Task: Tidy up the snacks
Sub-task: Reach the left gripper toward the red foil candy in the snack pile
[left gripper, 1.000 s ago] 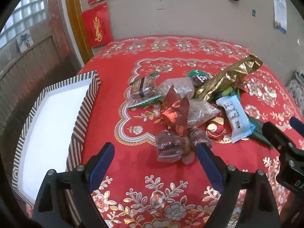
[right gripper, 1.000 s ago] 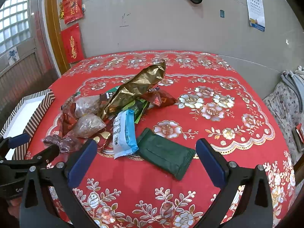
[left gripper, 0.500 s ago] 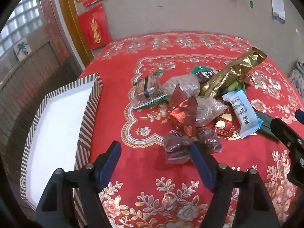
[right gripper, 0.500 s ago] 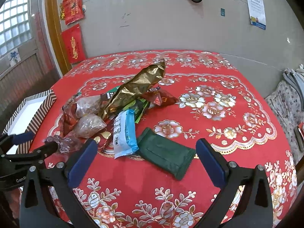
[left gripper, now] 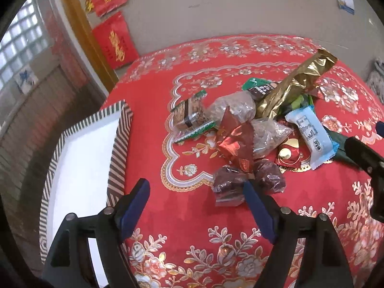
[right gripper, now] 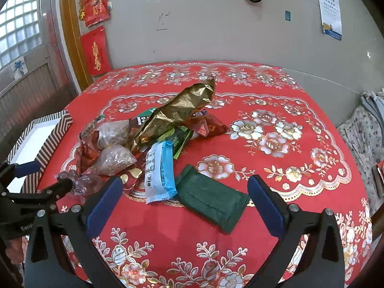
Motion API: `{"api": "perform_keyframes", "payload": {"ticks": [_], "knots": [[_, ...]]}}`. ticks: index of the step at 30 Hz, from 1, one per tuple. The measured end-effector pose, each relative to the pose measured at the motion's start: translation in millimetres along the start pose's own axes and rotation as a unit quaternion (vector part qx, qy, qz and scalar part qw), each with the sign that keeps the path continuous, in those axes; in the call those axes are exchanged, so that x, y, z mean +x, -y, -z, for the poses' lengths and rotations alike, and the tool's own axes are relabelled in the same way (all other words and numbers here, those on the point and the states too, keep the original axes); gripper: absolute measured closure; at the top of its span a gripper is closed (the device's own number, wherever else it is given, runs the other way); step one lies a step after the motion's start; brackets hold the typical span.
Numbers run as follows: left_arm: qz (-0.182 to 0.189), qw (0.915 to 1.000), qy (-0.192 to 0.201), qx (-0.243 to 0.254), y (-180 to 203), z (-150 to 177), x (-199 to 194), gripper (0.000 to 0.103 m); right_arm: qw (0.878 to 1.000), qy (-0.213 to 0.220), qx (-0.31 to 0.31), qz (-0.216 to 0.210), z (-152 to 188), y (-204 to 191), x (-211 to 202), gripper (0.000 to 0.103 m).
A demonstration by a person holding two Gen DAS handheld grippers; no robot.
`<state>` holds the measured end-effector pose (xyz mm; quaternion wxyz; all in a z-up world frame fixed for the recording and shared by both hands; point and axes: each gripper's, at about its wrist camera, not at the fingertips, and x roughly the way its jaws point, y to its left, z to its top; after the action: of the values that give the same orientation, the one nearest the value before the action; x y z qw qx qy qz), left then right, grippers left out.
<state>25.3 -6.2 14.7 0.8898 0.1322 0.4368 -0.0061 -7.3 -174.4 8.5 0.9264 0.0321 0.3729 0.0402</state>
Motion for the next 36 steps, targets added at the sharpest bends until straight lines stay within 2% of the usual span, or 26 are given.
{"api": "perform_keyframes", "payload": {"ticks": [3, 6, 8, 14, 16, 18, 21, 25, 30, 36], "knots": [[0.019, 0.9997, -0.014, -0.003, -6.0, -2.2, 2.3, 0.021, 1.0, -0.007, -0.004, -0.002, 0.9, -1.6, 3.2, 0.0], [0.039, 0.9982, -0.034, -0.029, -20.9, -10.1, 7.1, 0.021, 1.0, -0.011, -0.009, -0.006, 0.0, -2.6, 5.1, 0.0], [0.055, 0.9969, -0.043, -0.038, -28.4, -15.7, 9.8, 0.022, 1.0, -0.019, -0.007, -0.02, -3.3, -0.9, 7.9, 0.0], [0.059, 0.9959, -0.055, -0.041, -32.4, -36.7, 19.4, 0.023, 0.996, -0.044, 0.003, -0.073, -18.8, -0.5, 13.3, 0.0], [0.064, 0.9955, -0.06, -0.038, -31.5, -41.3, 24.5, 0.024, 0.997, -0.037, -0.01, -0.061, -20.2, -5.1, 10.4, 0.0], [0.069, 0.9942, -0.077, -0.031, -27.1, -44.6, 33.6, 0.03, 0.998, -0.034, -0.018, -0.058, -19.1, -7.6, 7.9, 0.0], [0.078, 0.992, -0.089, -0.045, -24.6, -50.3, 44.0, 0.03, 0.997, -0.035, -0.012, -0.061, -17.1, -5.5, 7.7, 0.0], [0.076, 0.9924, -0.082, -0.051, -26.4, -53.2, 44.9, 0.031, 0.998, -0.038, -0.02, -0.056, -15.8, -7.5, 9.2, 0.0], [0.095, 0.9887, -0.071, -0.092, -34.9, -56.7, 36.1, 0.029, 0.997, -0.041, -0.017, -0.061, -14.6, -6.3, 9.2, 0.0], [0.069, 0.9943, -0.058, -0.056, -20.7, -59.5, 29.7, 0.029, 0.997, -0.039, -0.012, -0.063, -12.9, -6.3, 8.5, 0.0]]}}
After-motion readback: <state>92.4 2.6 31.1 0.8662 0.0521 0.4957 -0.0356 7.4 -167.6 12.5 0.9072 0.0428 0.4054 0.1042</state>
